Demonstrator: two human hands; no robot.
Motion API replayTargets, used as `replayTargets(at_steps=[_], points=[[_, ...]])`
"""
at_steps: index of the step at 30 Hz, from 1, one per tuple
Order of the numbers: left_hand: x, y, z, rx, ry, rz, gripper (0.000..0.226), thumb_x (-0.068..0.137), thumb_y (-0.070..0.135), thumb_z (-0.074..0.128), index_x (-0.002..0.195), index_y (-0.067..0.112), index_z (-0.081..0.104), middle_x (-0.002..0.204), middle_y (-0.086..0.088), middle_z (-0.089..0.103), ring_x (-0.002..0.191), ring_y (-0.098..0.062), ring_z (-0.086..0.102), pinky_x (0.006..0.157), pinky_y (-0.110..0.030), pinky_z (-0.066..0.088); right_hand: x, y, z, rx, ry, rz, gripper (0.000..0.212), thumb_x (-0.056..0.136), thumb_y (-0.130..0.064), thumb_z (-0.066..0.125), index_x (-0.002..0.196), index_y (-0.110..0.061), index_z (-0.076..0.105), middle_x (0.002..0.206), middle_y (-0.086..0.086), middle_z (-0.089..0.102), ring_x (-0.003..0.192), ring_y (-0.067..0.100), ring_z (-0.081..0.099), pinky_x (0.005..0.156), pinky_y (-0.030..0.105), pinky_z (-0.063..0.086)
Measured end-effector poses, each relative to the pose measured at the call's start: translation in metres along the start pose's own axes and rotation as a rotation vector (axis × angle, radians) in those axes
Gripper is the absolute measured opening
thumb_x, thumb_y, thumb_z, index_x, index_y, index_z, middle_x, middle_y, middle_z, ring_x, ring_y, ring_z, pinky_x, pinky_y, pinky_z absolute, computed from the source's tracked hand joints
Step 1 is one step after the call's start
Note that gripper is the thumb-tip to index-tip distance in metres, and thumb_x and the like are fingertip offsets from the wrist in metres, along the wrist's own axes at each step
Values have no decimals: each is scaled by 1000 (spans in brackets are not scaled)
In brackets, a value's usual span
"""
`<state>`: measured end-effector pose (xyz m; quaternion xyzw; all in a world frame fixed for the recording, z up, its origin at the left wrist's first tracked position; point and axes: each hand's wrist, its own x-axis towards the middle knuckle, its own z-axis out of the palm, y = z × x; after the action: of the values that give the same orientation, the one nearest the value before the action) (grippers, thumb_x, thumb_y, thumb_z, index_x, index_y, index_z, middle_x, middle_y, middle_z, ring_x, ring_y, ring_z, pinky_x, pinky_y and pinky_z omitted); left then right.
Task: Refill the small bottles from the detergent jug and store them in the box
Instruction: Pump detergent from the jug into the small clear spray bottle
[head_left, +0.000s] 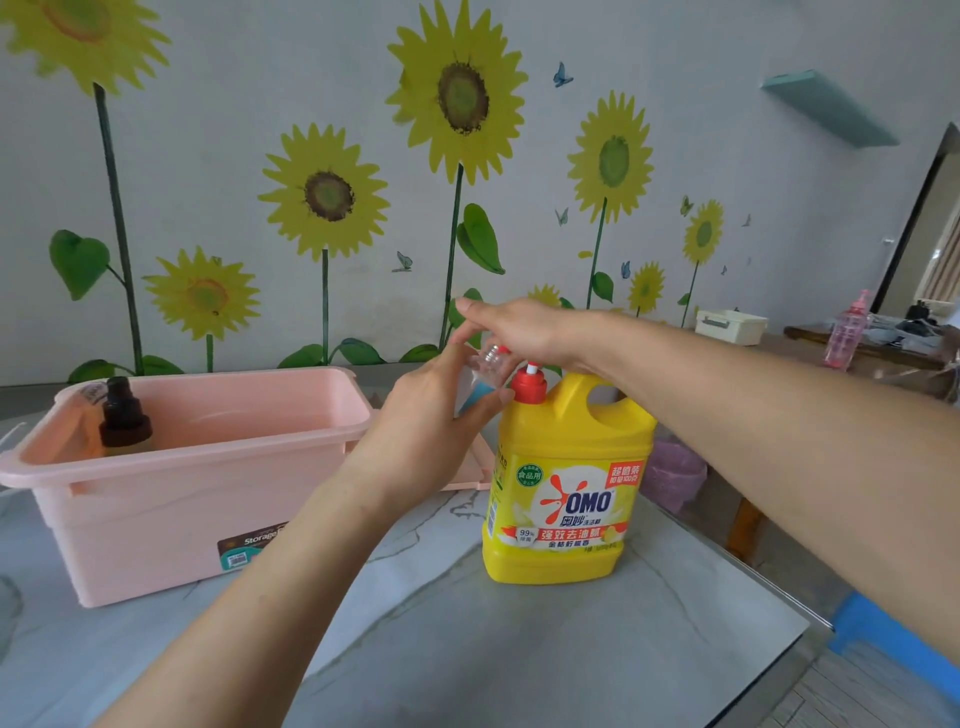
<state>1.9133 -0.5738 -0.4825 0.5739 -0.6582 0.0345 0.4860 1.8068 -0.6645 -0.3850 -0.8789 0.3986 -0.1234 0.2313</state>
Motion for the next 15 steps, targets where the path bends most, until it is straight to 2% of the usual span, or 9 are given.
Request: replayTargets(at_steps=[2, 4, 6, 8, 9, 12, 15], points=[[0, 1, 0, -4, -6, -13, 50, 96, 46, 59, 138, 23, 45, 85, 24, 49, 80, -7, 47, 60, -7, 37, 1, -4, -4, -21, -29, 13, 61, 103, -61, 20, 130, -28, 63, 133, 11, 58, 102, 25, 69, 94, 42, 38], [0, 3, -2, -15, -6, -19, 44, 96, 45, 59, 131, 21, 50, 95, 17, 52, 85, -6, 48, 62, -10, 37, 2, -6, -6, 13, -24, 2, 61, 102, -62, 20, 130, -28, 62, 137, 13, 56, 94, 22, 70, 99, 44, 41], [1, 3, -3, -25, -8, -13, 46, 96, 45, 59, 134, 21, 50, 103, 12, 56, 89, -8, 50, 66, -19, 37, 4, -4, -3, 43, 0, -2, 60, 103, -60, 22, 130, -26, 63, 130, 14, 59, 93, 25, 71, 102, 46, 41], [0, 3, -2, -18, -15, -8, 53, 96, 45, 59, 143, 24, 43, 102, 10, 58, 87, -11, 53, 69, -25, 37, 2, -2, 1, 17, 3, 5, 59, 104, -57, 23, 130, -23, 64, 114, 10, 62, 100, 28, 70, 93, 39, 41], [0, 3, -2, -13, -20, -11, 57, 96, 45, 59, 146, 26, 39, 99, 11, 57, 85, -12, 55, 68, -26, 38, 1, -2, 1, -3, -5, 11, 58, 104, -56, 23, 130, -23, 64, 112, 9, 61, 105, 29, 68, 90, 37, 39], [-1, 3, -2, -6, -28, -32, 51, 96, 45, 59, 140, 25, 43, 96, 14, 54, 84, -12, 55, 61, -16, 37, 0, -5, -4, -33, -41, 19, 60, 102, -61, 21, 131, -28, 63, 139, 11, 55, 112, 27, 64, 100, 45, 37], [1, 4, -2, -18, -12, -31, 44, 96, 45, 59, 133, 24, 48, 90, 22, 51, 84, -8, 53, 61, -11, 37, 0, -6, -5, 29, -10, 4, 60, 102, -61, 21, 131, -28, 62, 138, 12, 56, 97, 24, 70, 105, 47, 39]])
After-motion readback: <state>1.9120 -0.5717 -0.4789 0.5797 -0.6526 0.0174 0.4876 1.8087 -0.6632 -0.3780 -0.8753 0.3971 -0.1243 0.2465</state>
